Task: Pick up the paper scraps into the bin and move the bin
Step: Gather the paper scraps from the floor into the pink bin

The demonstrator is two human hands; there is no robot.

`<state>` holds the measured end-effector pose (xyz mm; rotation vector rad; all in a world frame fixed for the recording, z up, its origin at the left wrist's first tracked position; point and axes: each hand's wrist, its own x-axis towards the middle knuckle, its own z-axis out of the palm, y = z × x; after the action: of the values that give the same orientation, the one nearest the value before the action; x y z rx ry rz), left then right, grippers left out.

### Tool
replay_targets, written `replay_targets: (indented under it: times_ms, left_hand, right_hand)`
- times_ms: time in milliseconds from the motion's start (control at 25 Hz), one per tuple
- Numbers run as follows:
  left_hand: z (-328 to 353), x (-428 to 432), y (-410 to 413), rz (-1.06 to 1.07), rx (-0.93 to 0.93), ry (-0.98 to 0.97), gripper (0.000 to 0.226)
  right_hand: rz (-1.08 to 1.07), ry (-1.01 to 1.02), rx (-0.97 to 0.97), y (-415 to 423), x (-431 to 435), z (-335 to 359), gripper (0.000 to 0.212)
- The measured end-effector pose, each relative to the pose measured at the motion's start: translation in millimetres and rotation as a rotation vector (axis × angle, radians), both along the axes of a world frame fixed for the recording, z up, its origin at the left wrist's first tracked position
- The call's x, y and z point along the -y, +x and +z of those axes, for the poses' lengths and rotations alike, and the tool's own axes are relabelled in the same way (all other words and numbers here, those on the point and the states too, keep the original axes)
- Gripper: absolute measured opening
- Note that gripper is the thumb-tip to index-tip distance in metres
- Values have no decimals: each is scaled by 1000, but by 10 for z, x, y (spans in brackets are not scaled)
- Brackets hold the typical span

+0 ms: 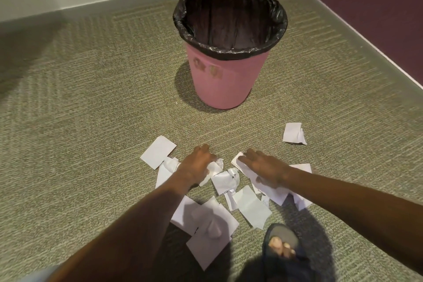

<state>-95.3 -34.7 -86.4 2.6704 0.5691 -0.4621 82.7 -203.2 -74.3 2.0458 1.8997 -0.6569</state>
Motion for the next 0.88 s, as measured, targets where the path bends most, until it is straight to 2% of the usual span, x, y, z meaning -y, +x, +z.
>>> replay_targets:
  times_ms: [200, 440, 680, 880]
  left_hand:
    - [-41, 2, 14, 94, 25, -66, 43]
    - [-62, -5, -60, 180, 117, -141, 34]
    - [42, -62, -9, 280, 133, -202, 33]
    - [280, -151, 117, 365, 207, -267, 28]
  right_hand:
    - [21, 29, -48, -57, 6, 25, 66]
    - [-29, 75, -12, -93, 55, 29, 50]
    - [-179, 83, -51, -75, -16, 168, 20]
    - [-387, 152, -111, -42, -228, 380, 20]
